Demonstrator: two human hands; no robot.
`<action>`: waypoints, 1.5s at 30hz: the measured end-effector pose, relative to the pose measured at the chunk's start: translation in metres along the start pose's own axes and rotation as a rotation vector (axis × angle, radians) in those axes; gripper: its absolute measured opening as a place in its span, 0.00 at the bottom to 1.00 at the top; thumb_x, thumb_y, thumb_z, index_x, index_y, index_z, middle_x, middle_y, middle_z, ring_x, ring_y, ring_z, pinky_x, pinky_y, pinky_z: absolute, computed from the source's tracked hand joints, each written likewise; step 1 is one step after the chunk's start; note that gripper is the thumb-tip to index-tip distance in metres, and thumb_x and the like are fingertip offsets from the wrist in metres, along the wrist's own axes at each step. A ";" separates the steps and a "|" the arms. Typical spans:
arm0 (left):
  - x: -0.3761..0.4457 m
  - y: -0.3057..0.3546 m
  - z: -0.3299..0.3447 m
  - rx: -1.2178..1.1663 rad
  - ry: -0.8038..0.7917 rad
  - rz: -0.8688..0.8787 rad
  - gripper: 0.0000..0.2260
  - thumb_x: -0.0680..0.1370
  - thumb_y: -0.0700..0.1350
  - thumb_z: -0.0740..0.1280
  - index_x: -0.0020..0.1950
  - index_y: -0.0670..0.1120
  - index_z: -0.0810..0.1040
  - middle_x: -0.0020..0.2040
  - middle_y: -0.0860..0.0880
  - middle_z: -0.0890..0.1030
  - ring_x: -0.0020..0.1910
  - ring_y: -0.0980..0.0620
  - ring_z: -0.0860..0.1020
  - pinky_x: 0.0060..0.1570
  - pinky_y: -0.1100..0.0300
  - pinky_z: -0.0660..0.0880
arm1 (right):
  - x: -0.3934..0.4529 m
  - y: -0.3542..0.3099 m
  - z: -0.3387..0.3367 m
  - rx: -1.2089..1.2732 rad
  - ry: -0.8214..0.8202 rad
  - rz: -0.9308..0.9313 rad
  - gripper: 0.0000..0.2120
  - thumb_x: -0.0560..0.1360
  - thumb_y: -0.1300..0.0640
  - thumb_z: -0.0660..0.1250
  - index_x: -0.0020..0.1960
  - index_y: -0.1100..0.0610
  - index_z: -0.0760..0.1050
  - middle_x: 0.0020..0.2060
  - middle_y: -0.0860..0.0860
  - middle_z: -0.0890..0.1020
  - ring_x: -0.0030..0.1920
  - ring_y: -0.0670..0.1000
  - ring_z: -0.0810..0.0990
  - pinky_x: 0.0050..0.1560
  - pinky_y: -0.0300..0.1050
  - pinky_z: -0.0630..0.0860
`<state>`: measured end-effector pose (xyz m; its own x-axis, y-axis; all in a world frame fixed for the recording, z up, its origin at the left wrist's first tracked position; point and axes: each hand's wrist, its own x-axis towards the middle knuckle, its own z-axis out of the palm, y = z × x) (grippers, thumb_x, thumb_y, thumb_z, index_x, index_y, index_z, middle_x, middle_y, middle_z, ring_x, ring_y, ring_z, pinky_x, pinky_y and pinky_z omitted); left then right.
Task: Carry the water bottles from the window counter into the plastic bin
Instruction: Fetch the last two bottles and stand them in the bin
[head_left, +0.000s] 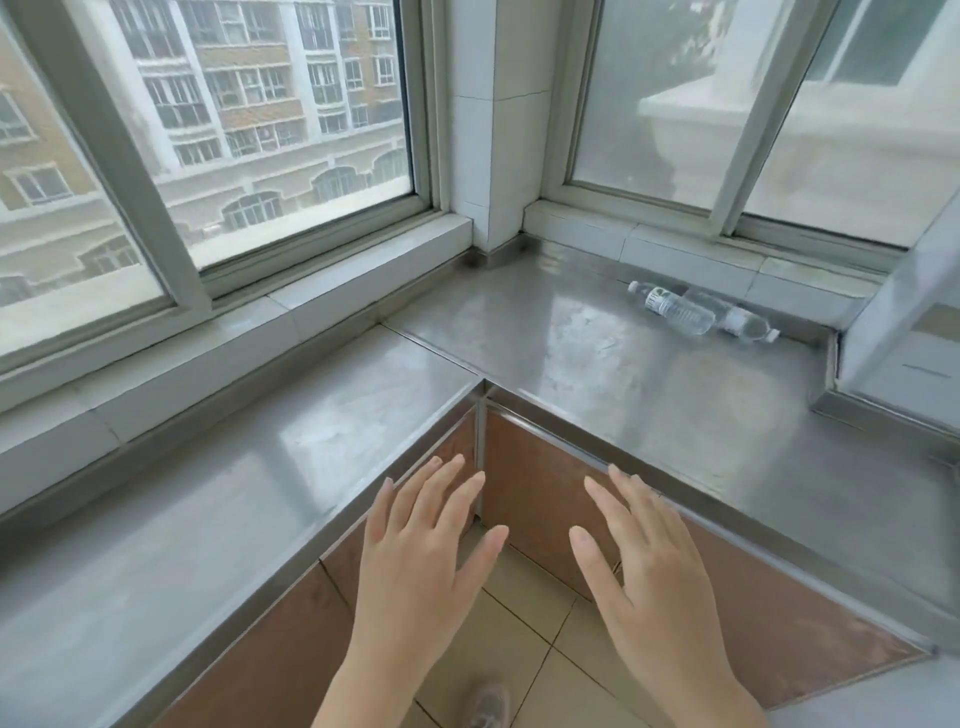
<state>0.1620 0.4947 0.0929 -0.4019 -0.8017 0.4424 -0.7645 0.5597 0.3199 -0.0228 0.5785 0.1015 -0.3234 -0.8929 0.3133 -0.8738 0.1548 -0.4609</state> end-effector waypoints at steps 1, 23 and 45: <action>0.020 0.000 0.013 -0.010 -0.004 0.016 0.23 0.78 0.62 0.58 0.65 0.52 0.79 0.68 0.53 0.78 0.69 0.52 0.73 0.73 0.51 0.56 | 0.017 0.009 0.002 -0.014 0.000 0.018 0.27 0.77 0.37 0.48 0.72 0.46 0.66 0.74 0.45 0.65 0.74 0.46 0.58 0.74 0.49 0.52; 0.383 0.100 0.280 -0.172 -0.164 0.245 0.21 0.78 0.60 0.59 0.64 0.50 0.79 0.66 0.51 0.79 0.69 0.50 0.74 0.69 0.46 0.66 | 0.322 0.258 0.010 -0.087 0.072 0.312 0.28 0.76 0.38 0.49 0.69 0.50 0.71 0.72 0.48 0.68 0.73 0.47 0.60 0.72 0.55 0.59; 0.588 0.213 0.569 -0.839 -0.531 -0.839 0.47 0.71 0.56 0.75 0.79 0.46 0.48 0.76 0.42 0.62 0.71 0.43 0.69 0.65 0.50 0.67 | 0.531 0.466 0.068 1.250 0.262 1.246 0.14 0.78 0.55 0.64 0.63 0.54 0.73 0.59 0.53 0.80 0.58 0.52 0.79 0.60 0.51 0.73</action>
<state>-0.5242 0.0235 -0.0560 -0.2549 -0.8455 -0.4692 -0.4093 -0.3453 0.8446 -0.5775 0.1482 -0.0035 -0.6662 -0.4070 -0.6249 0.6362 0.1272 -0.7610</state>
